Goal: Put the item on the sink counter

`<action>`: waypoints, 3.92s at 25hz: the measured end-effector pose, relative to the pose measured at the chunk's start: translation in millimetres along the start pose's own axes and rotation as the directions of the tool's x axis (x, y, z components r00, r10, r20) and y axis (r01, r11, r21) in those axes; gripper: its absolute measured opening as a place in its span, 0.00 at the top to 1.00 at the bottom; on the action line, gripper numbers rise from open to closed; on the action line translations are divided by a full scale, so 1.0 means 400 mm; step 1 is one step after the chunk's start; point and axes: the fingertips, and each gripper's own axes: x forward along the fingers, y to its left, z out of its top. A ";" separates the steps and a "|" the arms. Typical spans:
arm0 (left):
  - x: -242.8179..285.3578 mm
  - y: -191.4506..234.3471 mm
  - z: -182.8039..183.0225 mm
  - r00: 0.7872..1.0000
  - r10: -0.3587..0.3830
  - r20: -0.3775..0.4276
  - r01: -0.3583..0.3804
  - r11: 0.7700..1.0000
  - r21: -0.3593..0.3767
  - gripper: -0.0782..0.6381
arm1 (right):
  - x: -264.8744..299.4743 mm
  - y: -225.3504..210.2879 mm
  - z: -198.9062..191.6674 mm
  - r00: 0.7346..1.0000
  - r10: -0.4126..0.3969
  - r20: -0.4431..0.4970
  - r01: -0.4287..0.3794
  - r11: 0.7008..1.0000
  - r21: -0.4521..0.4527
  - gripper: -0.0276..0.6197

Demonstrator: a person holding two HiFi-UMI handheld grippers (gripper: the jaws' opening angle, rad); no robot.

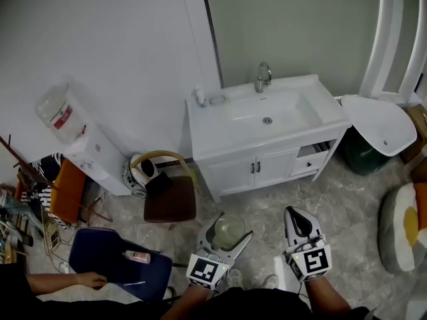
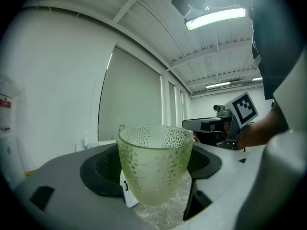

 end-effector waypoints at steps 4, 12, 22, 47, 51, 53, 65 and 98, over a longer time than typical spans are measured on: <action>-0.020 0.060 0.009 1.000 0.014 0.020 -0.014 1.000 -0.008 0.34 | 0.059 0.047 0.004 1.000 0.021 -0.001 -0.021 1.000 0.008 0.94; -0.056 0.188 0.000 0.999 0.012 0.032 -0.011 1.000 -0.018 0.34 | 0.172 0.156 0.005 0.996 0.089 -0.032 -0.090 0.995 -0.044 0.94; 0.033 0.353 -0.044 0.999 0.049 -0.006 -0.049 0.998 -0.047 0.34 | 0.374 0.152 -0.013 0.993 0.118 0.001 -0.118 0.993 -0.001 0.94; 0.582 0.819 -0.064 0.958 0.278 -0.064 -0.284 0.951 -0.122 0.34 | 1.040 -0.194 -0.113 0.922 0.379 -0.083 -0.378 0.925 0.031 0.94; 0.639 0.855 -0.055 0.950 0.302 -0.079 -0.310 0.944 -0.115 0.34 | 1.099 -0.224 -0.134 0.901 0.414 -0.129 -0.412 0.910 0.040 0.94; 0.664 0.874 -0.052 0.948 0.308 -0.085 -0.315 0.944 -0.101 0.34 | 1.125 -0.230 -0.139 0.891 0.440 -0.116 -0.436 0.898 0.054 0.94; 0.756 1.026 -0.012 0.945 0.323 -0.058 -0.328 0.939 -0.107 0.34 | 1.295 -0.239 -0.140 0.896 0.443 -0.027 -0.440 0.895 0.076 0.94; 0.979 1.283 -0.462 0.905 0.373 -0.207 -0.402 0.907 -0.124 0.36 | 1.354 -0.269 -0.235 0.898 0.421 -0.132 -0.413 0.907 0.081 0.94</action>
